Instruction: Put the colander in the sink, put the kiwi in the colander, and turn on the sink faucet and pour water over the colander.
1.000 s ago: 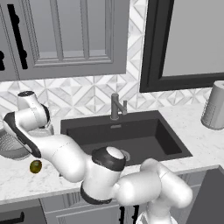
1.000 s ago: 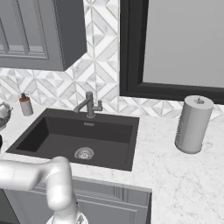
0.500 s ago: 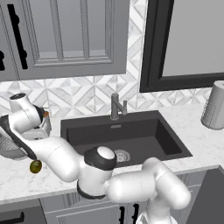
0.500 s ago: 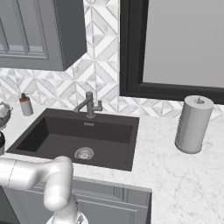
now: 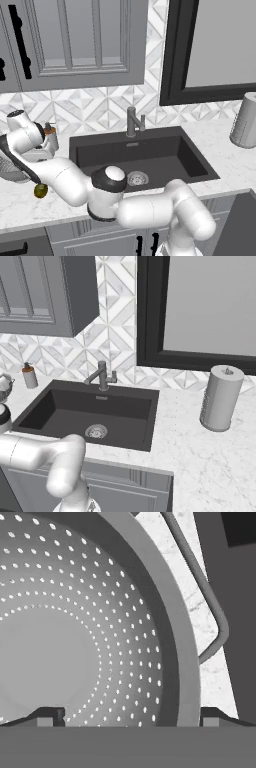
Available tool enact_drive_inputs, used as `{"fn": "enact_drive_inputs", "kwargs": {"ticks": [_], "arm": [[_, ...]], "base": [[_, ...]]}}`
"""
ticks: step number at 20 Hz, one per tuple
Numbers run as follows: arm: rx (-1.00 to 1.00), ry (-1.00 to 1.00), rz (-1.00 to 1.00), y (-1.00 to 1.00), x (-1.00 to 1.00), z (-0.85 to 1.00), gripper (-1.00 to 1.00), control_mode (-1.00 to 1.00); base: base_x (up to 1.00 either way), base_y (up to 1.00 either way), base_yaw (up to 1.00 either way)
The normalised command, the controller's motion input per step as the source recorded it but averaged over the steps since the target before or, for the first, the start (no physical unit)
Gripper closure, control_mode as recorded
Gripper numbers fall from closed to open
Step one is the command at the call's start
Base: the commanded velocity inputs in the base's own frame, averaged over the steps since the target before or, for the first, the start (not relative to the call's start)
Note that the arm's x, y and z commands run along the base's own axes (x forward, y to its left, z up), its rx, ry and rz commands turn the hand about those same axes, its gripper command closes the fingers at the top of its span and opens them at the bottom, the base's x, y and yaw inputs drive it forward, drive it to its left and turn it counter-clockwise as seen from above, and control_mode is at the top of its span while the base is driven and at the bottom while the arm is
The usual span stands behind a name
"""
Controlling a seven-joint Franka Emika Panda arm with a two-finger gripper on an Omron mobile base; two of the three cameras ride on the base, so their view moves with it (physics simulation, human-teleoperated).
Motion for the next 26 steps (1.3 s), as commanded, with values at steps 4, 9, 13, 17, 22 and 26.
{"fn": "enact_drive_inputs", "kwargs": {"ticks": [4, 9, 13, 17, 22, 26], "arm": [[0.00, 0.00, 0.00, 0.00, 0.00, -0.23, 1.00, -1.00], [0.00, -0.02, 0.00, 0.00, 0.00, -0.36, 1.00, -1.00], [0.00, -0.04, 0.00, 0.00, 0.00, -0.26, 1.00, -1.00], [0.00, -0.08, -0.05, -0.04, -0.11, -0.08, 1.00, -1.00], [0.00, -0.12, -0.14, -0.22, -0.27, 0.00, 1.00, -1.00], [0.01, -0.13, -0.24, -0.38, -0.41, 0.00, 1.00, -1.00]], "base": [[0.00, 0.00, 0.00], [0.00, 0.00, 0.00], [0.00, 0.00, 0.00], [0.00, 0.00, 0.00], [0.00, 0.00, 0.00], [0.00, 0.00, 0.00]]}}
